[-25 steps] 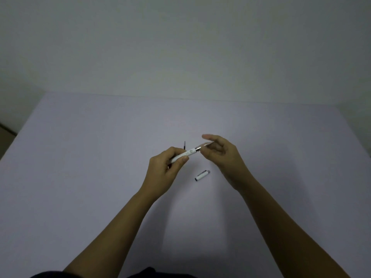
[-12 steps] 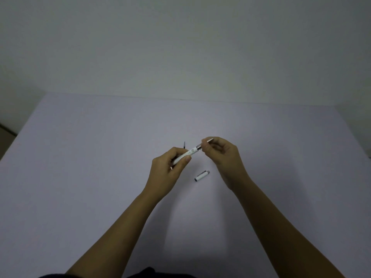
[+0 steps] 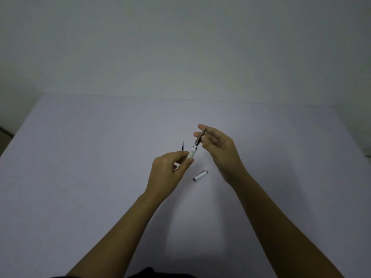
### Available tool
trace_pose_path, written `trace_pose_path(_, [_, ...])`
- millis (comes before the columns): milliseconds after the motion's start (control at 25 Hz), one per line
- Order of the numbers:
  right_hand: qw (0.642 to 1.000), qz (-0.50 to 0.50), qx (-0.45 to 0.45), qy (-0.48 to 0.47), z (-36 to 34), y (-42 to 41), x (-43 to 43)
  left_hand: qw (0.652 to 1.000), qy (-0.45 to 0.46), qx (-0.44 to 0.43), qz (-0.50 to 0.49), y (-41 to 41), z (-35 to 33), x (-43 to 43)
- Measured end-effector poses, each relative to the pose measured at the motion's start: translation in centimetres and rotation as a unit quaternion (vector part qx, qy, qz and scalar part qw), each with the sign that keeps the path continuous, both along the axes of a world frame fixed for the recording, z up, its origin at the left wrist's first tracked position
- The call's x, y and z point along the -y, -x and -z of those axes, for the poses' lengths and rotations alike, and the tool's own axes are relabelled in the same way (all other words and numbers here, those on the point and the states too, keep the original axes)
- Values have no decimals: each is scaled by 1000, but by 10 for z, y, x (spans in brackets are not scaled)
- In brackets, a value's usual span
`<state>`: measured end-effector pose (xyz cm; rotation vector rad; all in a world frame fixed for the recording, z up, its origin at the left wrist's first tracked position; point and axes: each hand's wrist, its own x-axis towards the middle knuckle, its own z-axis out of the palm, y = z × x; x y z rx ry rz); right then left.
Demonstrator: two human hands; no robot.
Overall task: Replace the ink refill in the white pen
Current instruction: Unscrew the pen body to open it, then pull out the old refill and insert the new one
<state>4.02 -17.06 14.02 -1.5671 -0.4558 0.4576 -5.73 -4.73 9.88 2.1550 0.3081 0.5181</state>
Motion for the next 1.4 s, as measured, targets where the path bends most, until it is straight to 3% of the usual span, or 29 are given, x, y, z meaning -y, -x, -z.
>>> trace_pose_path(280, [994,82,-38,-66,7,-7,-2,998,35,-60,7,7,22,7])
trace_pose_path(440, [975,144,-105,-137,19,-24,3,997,45,-63,5,9,23,4])
trace_pose_path(520, [965,192,-151,-93,46,-24,6,997,40,-60,-3,7,21,-2])
trace_pose_path(640, [941,247,-212,86,109,-2,14,998,37,-54,-25,7,18,-10])
trace_pose_path(840, [892,280,-211,284,163,27,24,997,47,-48,-28,3,13,-15])
trace_pose_path(1400, [894,259,-159,330,171,11,16,997,56,-41,-43,0,13,-21])
